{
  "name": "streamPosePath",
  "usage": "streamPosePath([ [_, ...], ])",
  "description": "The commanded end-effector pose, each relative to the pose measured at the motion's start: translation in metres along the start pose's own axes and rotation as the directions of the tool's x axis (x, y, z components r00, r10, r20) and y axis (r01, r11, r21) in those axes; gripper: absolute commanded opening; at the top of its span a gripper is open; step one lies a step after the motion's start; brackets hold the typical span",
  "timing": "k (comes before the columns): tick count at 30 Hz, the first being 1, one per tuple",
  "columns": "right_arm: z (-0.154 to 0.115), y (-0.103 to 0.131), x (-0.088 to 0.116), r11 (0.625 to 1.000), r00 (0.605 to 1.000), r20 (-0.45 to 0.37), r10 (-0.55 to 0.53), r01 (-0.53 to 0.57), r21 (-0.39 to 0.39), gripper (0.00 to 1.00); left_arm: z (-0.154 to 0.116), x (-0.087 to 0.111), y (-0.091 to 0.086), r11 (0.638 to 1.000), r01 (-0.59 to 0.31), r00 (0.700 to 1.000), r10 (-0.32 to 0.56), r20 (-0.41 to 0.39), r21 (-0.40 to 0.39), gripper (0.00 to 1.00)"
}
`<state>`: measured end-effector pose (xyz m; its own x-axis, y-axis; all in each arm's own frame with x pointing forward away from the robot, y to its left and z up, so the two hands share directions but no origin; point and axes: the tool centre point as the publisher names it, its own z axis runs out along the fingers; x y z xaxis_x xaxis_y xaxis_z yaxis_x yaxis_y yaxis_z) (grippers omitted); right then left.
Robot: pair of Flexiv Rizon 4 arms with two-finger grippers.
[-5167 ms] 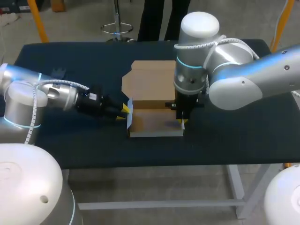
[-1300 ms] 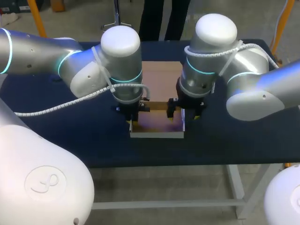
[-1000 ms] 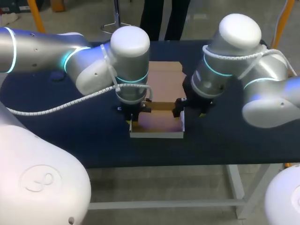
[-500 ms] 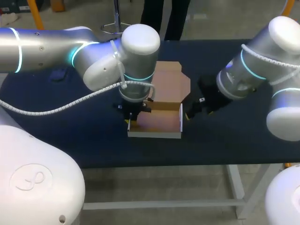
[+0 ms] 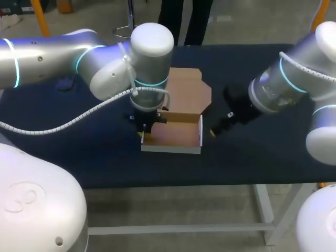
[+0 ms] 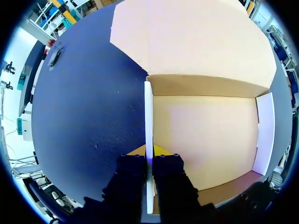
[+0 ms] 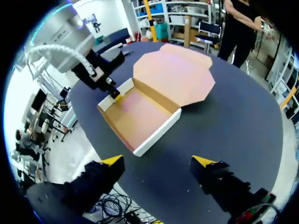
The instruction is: Assemble the packaging by folding the flat box into shape, placing the metal phone stand inside, and closing the box properly
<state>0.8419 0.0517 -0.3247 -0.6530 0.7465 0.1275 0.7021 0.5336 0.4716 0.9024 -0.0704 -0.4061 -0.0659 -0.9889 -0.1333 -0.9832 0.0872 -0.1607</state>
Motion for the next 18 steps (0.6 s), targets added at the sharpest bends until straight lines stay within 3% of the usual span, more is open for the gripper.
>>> streamPosePath([
  [1,-0.036,-0.035,-0.009,0.985,0.988,-0.08,-0.132,0.121,-0.124,1.0,-0.002,-0.004,0.003,1.0,-0.004,1.0,0.004,-0.002,0.01,0.0],
  [6,-0.054,-0.05,-0.013,0.963,0.972,-0.101,-0.211,0.189,-0.194,1.0,0.0,-0.008,0.003,1.0,-0.005,1.0,0.005,0.005,0.014,0.0],
  [18,-0.065,-0.062,-0.013,0.929,0.931,-0.151,-0.332,0.295,-0.224,1.0,0.005,-0.015,0.0,1.0,0.002,1.0,-0.003,0.028,0.027,0.0],
])
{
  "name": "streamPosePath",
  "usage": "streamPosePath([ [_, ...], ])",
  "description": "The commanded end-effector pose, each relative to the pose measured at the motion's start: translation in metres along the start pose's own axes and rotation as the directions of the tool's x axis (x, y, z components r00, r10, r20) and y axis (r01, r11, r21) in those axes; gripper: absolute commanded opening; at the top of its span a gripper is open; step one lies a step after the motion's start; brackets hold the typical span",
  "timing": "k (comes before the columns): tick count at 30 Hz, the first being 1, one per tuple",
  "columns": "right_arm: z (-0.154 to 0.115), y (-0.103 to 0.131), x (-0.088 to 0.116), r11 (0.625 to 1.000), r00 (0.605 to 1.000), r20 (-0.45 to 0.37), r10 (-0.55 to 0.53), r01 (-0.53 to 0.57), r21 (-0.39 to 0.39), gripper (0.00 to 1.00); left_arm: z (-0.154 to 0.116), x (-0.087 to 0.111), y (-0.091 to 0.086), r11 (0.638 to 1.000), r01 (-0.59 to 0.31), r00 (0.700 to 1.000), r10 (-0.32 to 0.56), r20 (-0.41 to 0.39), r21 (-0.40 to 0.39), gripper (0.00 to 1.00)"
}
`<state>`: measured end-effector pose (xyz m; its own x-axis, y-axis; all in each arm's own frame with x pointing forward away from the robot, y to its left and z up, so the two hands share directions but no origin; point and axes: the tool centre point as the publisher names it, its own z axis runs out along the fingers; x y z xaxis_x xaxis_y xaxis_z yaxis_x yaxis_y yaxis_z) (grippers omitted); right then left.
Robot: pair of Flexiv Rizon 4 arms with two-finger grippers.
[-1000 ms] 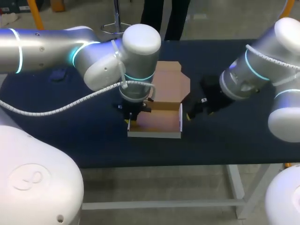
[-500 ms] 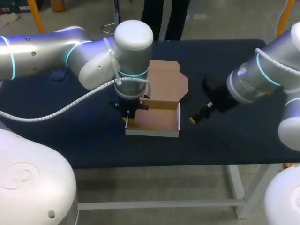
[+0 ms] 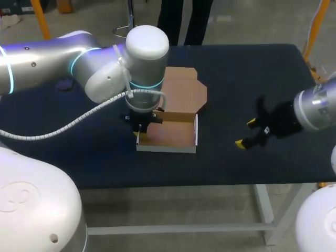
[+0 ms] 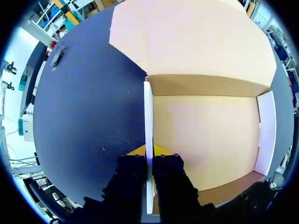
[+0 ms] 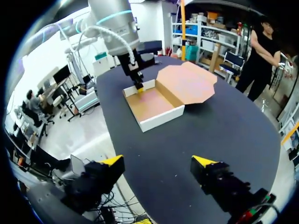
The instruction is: Assemble the packaging by folding the flat box into shape, placing the metal phone stand inside, and closing the box properly
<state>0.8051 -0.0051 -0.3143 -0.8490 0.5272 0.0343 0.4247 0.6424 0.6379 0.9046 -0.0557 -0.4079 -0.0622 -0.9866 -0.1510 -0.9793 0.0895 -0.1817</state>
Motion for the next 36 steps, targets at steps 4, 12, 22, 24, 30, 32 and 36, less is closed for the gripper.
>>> streamPosePath([
  [4,-0.026,-0.006,0.012,0.998,0.993,-0.107,-0.048,0.044,-0.042,1.0,0.002,-0.002,0.0,1.0,0.005,1.0,-0.005,0.015,0.008,0.0],
  [12,-0.033,-0.008,0.02,0.989,0.98,-0.146,-0.135,0.125,-0.077,1.0,0.004,-0.004,-0.002,1.0,0.008,1.0,-0.008,0.024,0.015,0.0],
  [22,-0.034,-0.01,0.022,0.982,0.972,-0.148,-0.182,0.172,-0.078,1.0,0.01,-0.006,-0.005,0.999,-0.023,0.988,0.016,0.157,0.042,0.0],
  [24,-0.034,-0.01,0.022,0.981,0.971,-0.147,-0.187,0.177,-0.078,1.0,0.011,-0.006,-0.005,0.998,-0.03,0.982,0.019,0.19,0.053,0.0],
  [30,-0.034,-0.012,0.022,0.98,0.971,-0.145,-0.191,0.182,-0.077,1.0,0.013,-0.008,-0.007,0.996,-0.051,0.965,0.03,0.26,0.074,0.0],
  [32,-0.034,-0.013,0.023,0.98,0.971,-0.144,-0.193,0.183,-0.076,1.0,0.013,-0.009,-0.007,0.995,-0.056,0.958,0.031,0.285,0.08,0.0],
  [36,-0.034,-0.014,0.023,0.98,0.971,-0.141,-0.195,0.186,-0.075,1.0,0.015,-0.012,-0.008,0.996,-0.053,0.951,0.028,0.307,0.076,0.0],
])
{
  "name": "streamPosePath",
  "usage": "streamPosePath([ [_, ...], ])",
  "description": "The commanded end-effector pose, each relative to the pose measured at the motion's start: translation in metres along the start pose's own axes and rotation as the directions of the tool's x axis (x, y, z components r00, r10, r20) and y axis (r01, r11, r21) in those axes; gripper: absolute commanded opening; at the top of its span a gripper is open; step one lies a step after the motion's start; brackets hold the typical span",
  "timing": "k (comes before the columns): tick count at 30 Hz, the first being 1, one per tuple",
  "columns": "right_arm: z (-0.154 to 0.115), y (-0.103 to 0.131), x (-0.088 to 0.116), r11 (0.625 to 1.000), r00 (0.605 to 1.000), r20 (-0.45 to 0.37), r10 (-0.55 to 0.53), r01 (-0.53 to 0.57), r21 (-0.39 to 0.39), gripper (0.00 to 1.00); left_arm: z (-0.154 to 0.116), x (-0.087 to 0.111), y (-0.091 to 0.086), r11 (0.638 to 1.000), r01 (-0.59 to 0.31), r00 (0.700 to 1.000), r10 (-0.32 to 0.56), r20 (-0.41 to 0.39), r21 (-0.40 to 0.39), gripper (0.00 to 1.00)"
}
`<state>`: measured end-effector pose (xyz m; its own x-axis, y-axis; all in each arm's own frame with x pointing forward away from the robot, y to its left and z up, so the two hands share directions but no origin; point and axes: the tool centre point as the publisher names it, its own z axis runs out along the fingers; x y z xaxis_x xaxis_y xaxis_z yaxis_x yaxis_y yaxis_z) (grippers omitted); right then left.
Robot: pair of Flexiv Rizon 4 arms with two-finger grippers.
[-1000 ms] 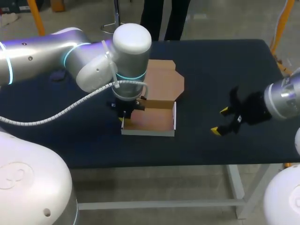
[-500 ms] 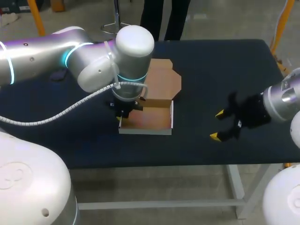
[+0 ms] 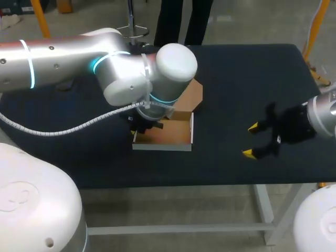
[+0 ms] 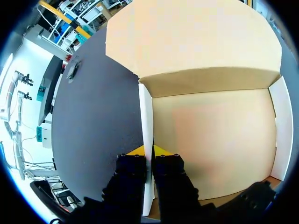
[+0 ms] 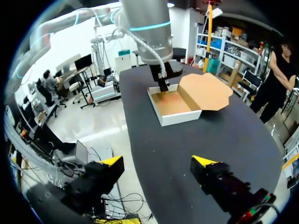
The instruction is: Assemble the packaging by folding the flat box into shape, placing the metal phone stand inside, and closing the box properly
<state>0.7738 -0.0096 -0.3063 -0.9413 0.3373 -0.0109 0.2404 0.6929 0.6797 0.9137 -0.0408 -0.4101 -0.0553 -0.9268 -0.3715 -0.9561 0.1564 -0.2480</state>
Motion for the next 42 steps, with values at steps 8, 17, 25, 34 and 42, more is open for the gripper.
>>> streamPosePath([
  [8,-0.016,-0.003,0.001,1.0,0.999,-0.037,-0.004,0.003,-0.008,1.0,0.006,0.002,0.0,0.999,0.022,1.0,-0.022,0.007,-0.024,0.0],
  [17,-0.015,-0.004,0.0,1.0,0.999,-0.046,0.014,-0.015,-0.02,1.0,0.002,0.003,0.0,0.998,0.046,0.991,-0.052,-0.124,-0.052,0.0],
  [25,-0.015,-0.004,0.0,1.0,0.999,-0.047,0.018,-0.019,-0.022,1.0,-0.002,0.003,0.001,0.996,0.054,0.973,-0.07,-0.221,-0.078,0.0],
  [34,-0.015,-0.004,0.0,1.0,0.999,-0.047,0.018,-0.019,-0.022,1.0,-0.005,0.002,0.003,0.995,0.073,0.96,-0.088,-0.265,-0.064,0.82],
  [42,-0.015,-0.004,0.0,1.0,0.999,-0.047,0.018,-0.019,-0.022,1.0,-0.02,-0.004,0.006,0.996,0.088,0.932,-0.094,-0.35,-0.033,1.0],
])
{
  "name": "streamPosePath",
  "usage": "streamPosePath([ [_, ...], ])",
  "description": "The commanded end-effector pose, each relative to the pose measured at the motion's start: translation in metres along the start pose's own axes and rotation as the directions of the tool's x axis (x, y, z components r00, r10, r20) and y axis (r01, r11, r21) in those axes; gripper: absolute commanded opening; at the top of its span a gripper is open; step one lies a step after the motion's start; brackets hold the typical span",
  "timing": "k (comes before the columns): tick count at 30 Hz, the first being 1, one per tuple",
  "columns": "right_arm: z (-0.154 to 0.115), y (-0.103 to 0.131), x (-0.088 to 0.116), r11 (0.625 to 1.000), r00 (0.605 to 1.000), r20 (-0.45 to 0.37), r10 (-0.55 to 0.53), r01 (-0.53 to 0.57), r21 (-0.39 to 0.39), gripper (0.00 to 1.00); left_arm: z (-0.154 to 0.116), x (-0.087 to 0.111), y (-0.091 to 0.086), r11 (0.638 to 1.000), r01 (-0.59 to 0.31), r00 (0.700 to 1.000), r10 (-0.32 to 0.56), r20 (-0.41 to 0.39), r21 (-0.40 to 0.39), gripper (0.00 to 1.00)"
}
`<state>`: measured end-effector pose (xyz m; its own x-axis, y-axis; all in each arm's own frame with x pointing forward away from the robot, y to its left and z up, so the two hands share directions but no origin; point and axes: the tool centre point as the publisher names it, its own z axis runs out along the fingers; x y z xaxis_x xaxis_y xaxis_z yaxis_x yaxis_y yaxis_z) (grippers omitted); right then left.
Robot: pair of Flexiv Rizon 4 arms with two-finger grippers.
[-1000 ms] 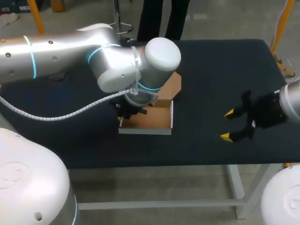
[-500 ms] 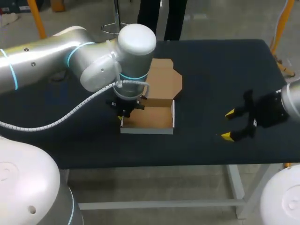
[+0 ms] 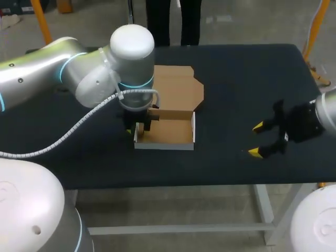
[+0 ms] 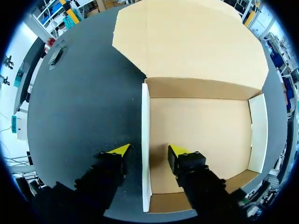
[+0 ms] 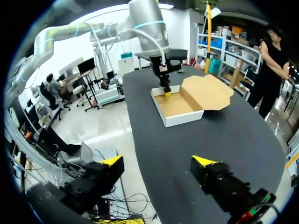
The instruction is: Assemble the packaging by folding the flat box into shape, placing the metal phone stand inside, and closing the box properly
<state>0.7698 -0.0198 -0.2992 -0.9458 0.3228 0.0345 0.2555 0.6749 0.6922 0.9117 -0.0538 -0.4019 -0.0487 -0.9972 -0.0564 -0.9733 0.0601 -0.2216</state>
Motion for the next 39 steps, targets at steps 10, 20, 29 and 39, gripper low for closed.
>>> streamPosePath([
  [10,-0.002,0.0,0.0,1.0,1.0,-0.004,-0.001,0.001,-0.004,1.0,-0.048,-0.015,0.017,0.995,-0.028,0.975,0.049,-0.216,0.1,1.0],
  [20,-0.002,0.0,0.0,1.0,1.0,-0.004,-0.001,0.001,-0.004,1.0,-0.089,-0.028,0.035,0.975,-0.106,0.898,0.178,-0.403,0.196,1.0],
  [29,-0.002,0.0,0.0,1.0,1.0,-0.004,-0.001,0.001,-0.004,1.0,-0.112,-0.046,0.052,0.961,-0.16,0.842,0.252,-0.476,0.225,1.0],
  [39,-0.019,-0.001,-0.006,0.969,0.966,0.117,0.232,-0.24,0.058,1.0,-0.138,-0.075,0.065,0.975,-0.132,0.839,0.205,-0.503,0.178,1.0],
])
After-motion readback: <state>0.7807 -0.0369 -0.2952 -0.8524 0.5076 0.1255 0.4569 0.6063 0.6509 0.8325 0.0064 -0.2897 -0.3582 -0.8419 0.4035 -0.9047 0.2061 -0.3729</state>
